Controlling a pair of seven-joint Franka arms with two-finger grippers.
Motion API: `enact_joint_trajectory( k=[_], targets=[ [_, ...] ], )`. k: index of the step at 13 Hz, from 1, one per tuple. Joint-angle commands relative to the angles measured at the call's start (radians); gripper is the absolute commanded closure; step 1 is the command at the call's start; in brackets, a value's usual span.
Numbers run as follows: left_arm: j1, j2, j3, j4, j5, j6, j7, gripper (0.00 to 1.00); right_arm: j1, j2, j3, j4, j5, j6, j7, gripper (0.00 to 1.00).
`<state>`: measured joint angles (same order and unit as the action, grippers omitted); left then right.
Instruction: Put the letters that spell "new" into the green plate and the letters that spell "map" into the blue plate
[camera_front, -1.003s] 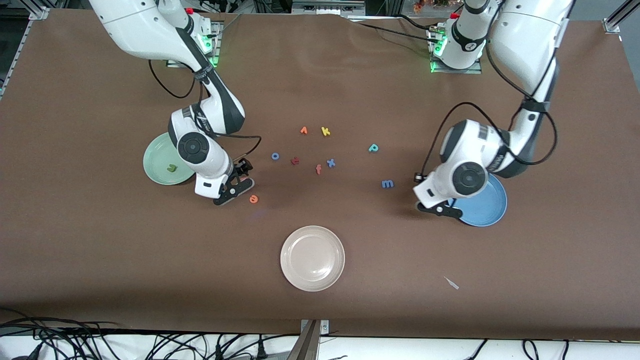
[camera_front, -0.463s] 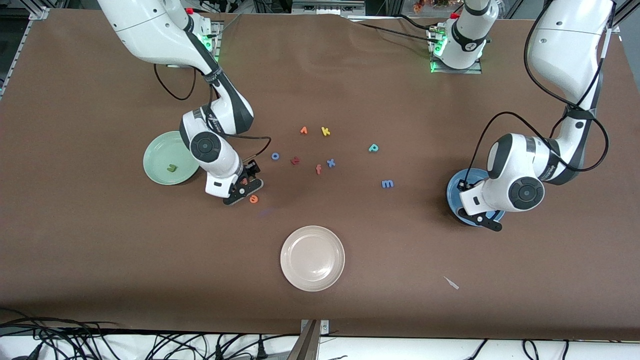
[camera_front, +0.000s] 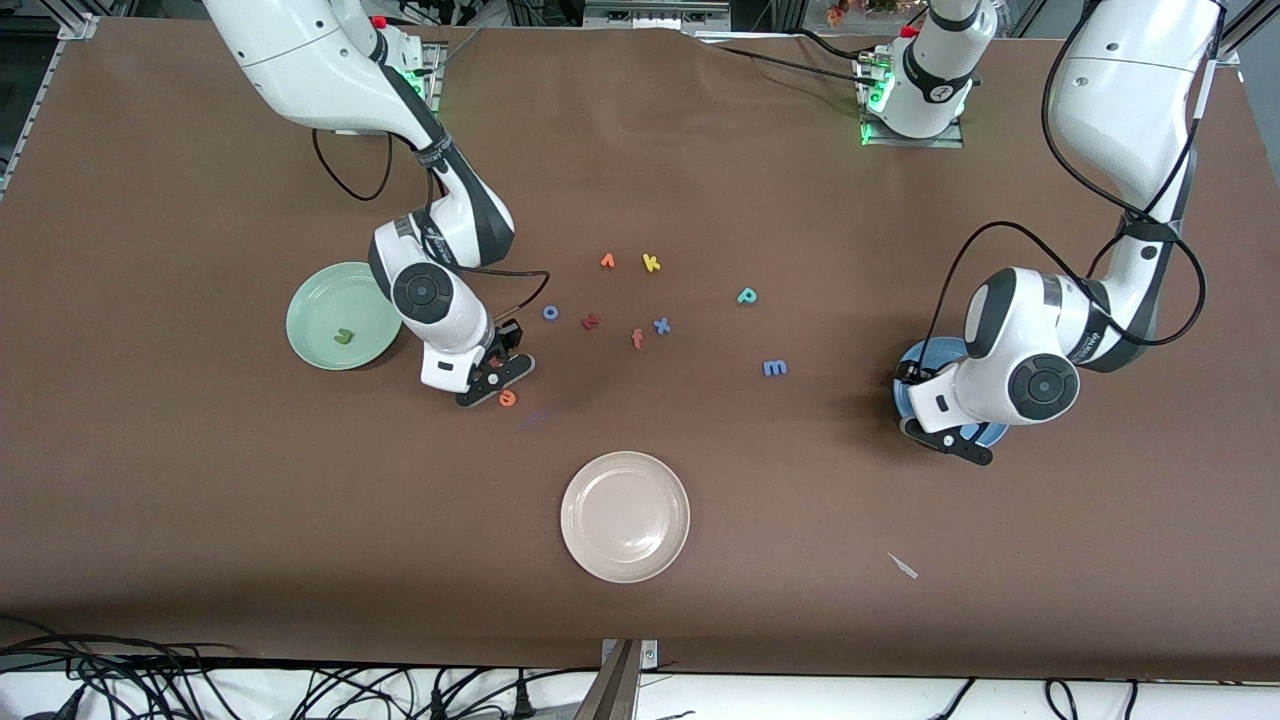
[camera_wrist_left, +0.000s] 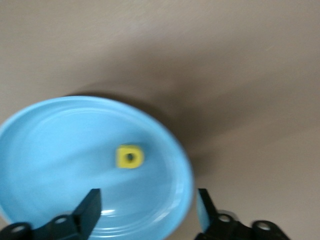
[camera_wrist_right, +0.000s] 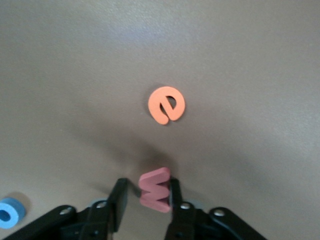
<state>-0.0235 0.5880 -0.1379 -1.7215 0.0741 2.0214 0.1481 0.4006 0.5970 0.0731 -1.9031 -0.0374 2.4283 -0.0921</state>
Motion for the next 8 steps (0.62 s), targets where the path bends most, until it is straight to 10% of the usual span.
enact_joint_trajectory(
  k=[1, 8],
  targets=[
    [-0.003, -0.080, -0.070, -0.073, -0.037, -0.007, -0.117, 0.00, 0.010, 0.010, -0.006, 0.018, -0.004, -0.008, -0.005, 0.90],
    [-0.012, -0.194, -0.267, -0.346, -0.022, 0.282, -0.205, 0.00, 0.001, -0.151, -0.172, 0.006, -0.053, -0.333, -0.197, 0.92]
  ],
)
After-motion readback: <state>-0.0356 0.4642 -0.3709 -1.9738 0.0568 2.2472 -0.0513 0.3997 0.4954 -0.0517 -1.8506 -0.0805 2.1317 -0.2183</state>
